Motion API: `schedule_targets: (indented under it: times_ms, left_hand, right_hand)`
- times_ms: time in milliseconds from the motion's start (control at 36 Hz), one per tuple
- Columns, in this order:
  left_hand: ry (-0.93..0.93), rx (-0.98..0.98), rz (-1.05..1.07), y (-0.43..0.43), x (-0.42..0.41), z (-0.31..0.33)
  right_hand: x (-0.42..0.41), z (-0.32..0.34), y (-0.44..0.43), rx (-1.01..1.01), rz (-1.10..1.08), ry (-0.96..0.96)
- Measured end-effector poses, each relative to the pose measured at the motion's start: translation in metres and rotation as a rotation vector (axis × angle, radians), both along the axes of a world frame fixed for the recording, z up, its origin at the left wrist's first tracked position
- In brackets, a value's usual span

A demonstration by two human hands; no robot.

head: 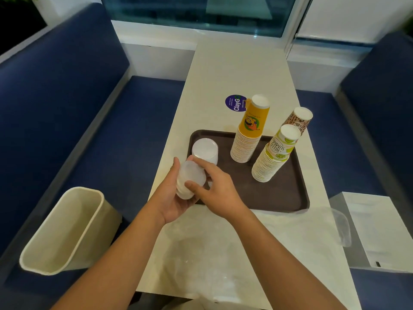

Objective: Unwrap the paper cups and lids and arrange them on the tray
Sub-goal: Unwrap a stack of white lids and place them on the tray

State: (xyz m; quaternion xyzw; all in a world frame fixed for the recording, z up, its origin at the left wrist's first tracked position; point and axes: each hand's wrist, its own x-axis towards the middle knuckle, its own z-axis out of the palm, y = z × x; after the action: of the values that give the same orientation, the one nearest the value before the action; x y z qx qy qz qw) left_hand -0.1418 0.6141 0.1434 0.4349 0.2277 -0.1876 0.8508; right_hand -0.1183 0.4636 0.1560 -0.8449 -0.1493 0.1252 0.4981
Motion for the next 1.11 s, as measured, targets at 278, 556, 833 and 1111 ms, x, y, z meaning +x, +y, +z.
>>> schedule_targets:
  times_ms: [278,556,833,1111]
  left_hand:
    - [-0.004,-0.147,0.05,0.011,0.008,-0.013]
    - [0.011,-0.194,0.068,0.016,0.014,-0.023]
    - [0.018,-0.167,0.05,0.015,0.016,-0.023]
    - [-0.012,-0.099,-0.002,0.007,0.013,-0.013]
  right_hand:
    - [0.027,-0.013,-0.019,-0.007,-0.209,-0.021]
    - [0.054,-0.078,-0.034,-0.613,-0.116,0.026]
    - [0.054,-0.092,-0.031,-0.69,-0.073,-0.032]
    - [0.023,-0.029,-0.015,-0.084,0.085,-0.105]
